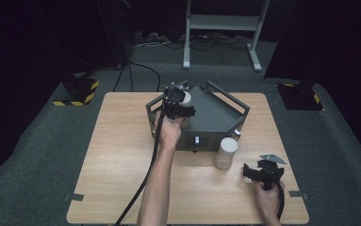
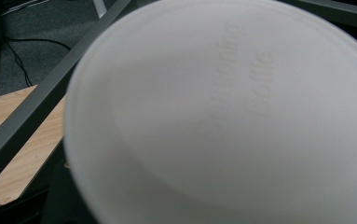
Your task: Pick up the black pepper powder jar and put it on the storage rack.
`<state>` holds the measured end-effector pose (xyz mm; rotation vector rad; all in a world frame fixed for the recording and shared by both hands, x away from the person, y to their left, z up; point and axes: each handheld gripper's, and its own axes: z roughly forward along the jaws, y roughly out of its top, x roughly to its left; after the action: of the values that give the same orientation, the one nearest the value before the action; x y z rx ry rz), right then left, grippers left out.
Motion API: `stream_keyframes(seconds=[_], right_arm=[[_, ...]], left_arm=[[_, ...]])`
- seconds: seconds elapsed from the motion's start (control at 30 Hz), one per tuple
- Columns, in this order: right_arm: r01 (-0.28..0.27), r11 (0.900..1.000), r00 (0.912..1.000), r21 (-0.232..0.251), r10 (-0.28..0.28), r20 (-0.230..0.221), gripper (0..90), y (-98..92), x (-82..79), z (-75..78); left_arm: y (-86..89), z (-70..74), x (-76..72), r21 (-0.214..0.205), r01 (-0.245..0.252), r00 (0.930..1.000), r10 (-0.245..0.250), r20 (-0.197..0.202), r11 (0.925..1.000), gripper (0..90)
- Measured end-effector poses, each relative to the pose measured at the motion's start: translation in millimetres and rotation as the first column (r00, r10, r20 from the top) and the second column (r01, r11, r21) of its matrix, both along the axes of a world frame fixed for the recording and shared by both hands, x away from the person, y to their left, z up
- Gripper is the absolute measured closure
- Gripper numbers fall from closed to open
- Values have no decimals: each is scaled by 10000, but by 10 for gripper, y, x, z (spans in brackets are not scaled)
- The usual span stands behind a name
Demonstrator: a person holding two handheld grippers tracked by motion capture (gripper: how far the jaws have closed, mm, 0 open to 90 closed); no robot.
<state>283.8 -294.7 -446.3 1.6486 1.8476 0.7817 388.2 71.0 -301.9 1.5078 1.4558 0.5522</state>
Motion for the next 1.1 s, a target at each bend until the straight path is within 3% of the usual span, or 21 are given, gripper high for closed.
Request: stream_keyframes(seconds=[0.07, 0.17, 0.3, 0.37, 0.53, 0.73, 0.83, 0.93, 1.1], right_arm=[[0, 10000, 10000, 0, 0, 0, 35, 0, 0, 0], [-1, 10000, 10000, 1, 1, 0, 35, 0, 0, 0], [-35, 10000, 10000, -11, 35, 2, 34, -2, 5, 0], [-35, 10000, 10000, -10, 35, 1, 35, -2, 5, 0], [-40, 10000, 10000, -23, 40, 8, 35, -1, 4, -1], [-34, 10000, 10000, -34, 34, 3, 34, 1, 4, 0], [-34, 10000, 10000, -37, 34, 2, 34, 2, 5, 0], [-29, 10000, 10000, -39, 29, 2, 34, 3, 5, 0], [-13, 10000, 10000, -36, 13, -3, 33, 7, 7, 0]], left_arm=[[-1, -15, -1, -76, -120, 9999, 121, 45, 9999, 307], [24, -15, -25, -105, -291, 9995, 291, 74, 9995, 145], [54, -4, -131, -47, -378, 9990, 379, 247, 9993, 73], [76, -14, -198, -105, -391, 9982, 396, 455, 9992, 60], [220, -9, -323, -339, -59, 9985, 78, 544, 9994, 60], [345, -154, -567, -672, 179, 9973, -130, 720, 9976, 59], [392, -208, -645, -616, 279, 9970, -234, 736, 9977, 57], [465, -310, -787, -825, 316, 9951, -236, 963, 9961, 57], [547, -421, -980, -793, 473, 9903, -363, 1342, 9957, 58]])
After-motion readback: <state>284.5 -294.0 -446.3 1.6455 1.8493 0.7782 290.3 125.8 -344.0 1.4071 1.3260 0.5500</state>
